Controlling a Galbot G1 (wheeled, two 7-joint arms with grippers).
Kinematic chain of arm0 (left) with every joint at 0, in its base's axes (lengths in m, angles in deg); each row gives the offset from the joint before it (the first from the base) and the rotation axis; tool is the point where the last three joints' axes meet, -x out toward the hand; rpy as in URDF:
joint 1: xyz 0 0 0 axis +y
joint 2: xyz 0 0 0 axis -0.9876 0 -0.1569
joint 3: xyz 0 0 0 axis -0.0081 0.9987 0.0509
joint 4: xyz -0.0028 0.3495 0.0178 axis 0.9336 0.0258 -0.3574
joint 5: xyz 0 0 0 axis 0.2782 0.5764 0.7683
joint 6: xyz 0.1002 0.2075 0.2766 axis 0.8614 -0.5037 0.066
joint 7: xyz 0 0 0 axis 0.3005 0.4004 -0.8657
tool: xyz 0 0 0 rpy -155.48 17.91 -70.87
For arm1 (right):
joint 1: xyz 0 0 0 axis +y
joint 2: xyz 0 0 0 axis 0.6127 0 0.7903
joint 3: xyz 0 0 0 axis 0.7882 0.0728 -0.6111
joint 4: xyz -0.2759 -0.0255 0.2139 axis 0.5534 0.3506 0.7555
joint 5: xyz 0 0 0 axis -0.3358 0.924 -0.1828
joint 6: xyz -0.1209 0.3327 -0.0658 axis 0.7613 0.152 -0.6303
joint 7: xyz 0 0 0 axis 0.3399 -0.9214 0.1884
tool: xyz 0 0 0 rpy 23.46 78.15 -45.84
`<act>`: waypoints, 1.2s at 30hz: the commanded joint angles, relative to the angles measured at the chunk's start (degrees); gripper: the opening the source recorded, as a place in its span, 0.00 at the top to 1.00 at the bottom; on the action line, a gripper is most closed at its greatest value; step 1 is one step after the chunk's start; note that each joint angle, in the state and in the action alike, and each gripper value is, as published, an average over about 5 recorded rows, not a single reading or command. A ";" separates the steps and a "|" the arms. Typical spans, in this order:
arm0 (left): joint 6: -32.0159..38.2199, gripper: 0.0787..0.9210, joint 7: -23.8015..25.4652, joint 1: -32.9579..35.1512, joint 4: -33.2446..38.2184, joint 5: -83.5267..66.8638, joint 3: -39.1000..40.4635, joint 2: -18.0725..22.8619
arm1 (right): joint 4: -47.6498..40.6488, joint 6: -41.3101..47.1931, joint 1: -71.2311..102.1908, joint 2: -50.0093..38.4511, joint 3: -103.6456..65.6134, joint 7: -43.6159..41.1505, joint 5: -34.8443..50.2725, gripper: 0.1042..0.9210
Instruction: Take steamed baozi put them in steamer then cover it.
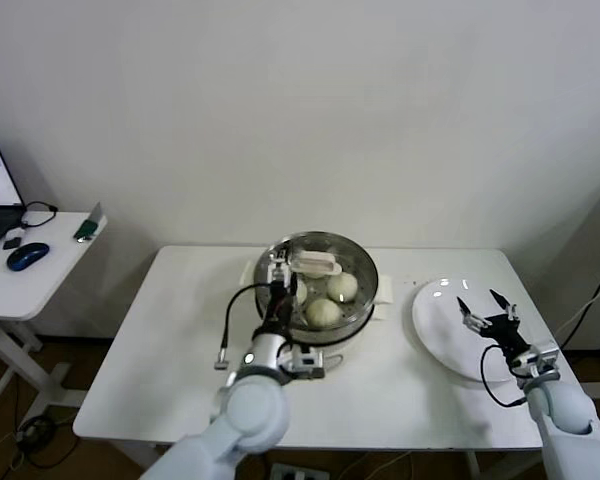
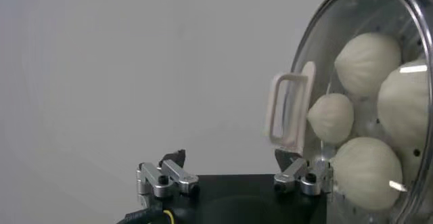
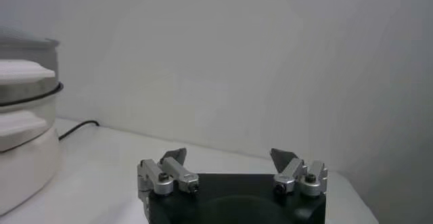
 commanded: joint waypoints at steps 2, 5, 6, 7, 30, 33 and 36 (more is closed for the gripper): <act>13.41 0.12 -17.31 17.00 12.03 -24.66 -20.73 -3.42 | 4.79 0.00 3.48 0.34 -1.34 -0.57 3.02 0.12; 22.56 0.12 -22.23 23.03 12.64 -36.65 -28.79 -1.89 | 5.77 -0.43 4.69 0.66 -2.06 -0.98 3.52 0.12; 25.73 0.12 -23.06 24.85 12.62 -40.01 -31.14 -1.05 | 6.00 -0.55 4.99 0.77 -2.26 -1.10 3.64 0.12; 28.93 0.12 -23.56 26.61 12.52 -43.65 -33.27 -0.15 | 6.27 -0.64 5.29 0.90 -2.43 -1.20 3.75 0.12; 51.90 0.12 -19.16 32.51 -11.41 -77.76 -45.52 8.07 | 10.50 -1.12 9.19 1.72 -4.38 -1.30 5.58 0.12; 51.96 0.12 -18.52 32.47 -11.95 -77.72 -45.54 7.96 | 10.46 -1.26 9.44 1.94 -4.55 -1.30 5.47 0.12; 52.05 0.12 -18.14 32.66 -11.90 -77.67 -45.54 7.87 | 10.48 -1.29 9.61 2.12 -4.62 -1.32 5.28 0.12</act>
